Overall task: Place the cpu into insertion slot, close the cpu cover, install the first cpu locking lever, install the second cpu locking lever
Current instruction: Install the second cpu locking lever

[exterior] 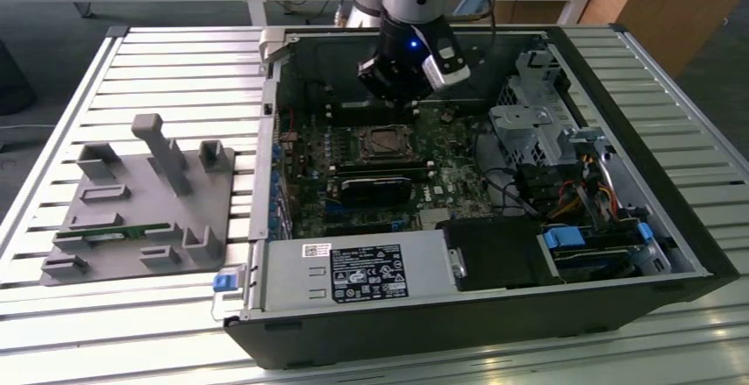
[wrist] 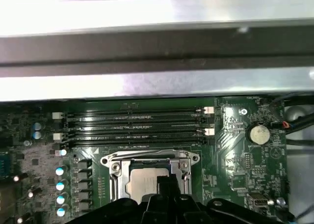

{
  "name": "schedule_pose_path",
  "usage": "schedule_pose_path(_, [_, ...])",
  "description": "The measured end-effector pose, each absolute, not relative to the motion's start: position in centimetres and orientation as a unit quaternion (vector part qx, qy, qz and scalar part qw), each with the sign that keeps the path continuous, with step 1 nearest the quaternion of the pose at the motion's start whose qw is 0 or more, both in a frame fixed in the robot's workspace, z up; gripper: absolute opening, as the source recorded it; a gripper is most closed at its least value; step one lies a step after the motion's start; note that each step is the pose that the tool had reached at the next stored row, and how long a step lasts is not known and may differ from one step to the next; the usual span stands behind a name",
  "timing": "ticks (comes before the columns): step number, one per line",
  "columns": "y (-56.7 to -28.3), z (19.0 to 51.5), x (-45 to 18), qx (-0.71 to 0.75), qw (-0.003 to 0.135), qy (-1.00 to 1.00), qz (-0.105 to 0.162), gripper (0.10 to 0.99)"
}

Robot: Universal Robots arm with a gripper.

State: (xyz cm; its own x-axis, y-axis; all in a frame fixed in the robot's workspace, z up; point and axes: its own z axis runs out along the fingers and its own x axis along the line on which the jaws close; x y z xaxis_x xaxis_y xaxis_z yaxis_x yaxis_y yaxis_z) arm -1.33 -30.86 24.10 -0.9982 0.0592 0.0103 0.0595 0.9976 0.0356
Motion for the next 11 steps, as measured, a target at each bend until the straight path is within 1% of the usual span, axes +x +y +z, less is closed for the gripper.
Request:
schedule_pose_path(3, [-30.9,24.8,-1.3,-0.03,0.005,-0.999,-0.018,0.106])
schedule_pose_path(11, [-31.9,24.8,-1.3,-0.03,0.005,-0.999,-0.018,0.106])
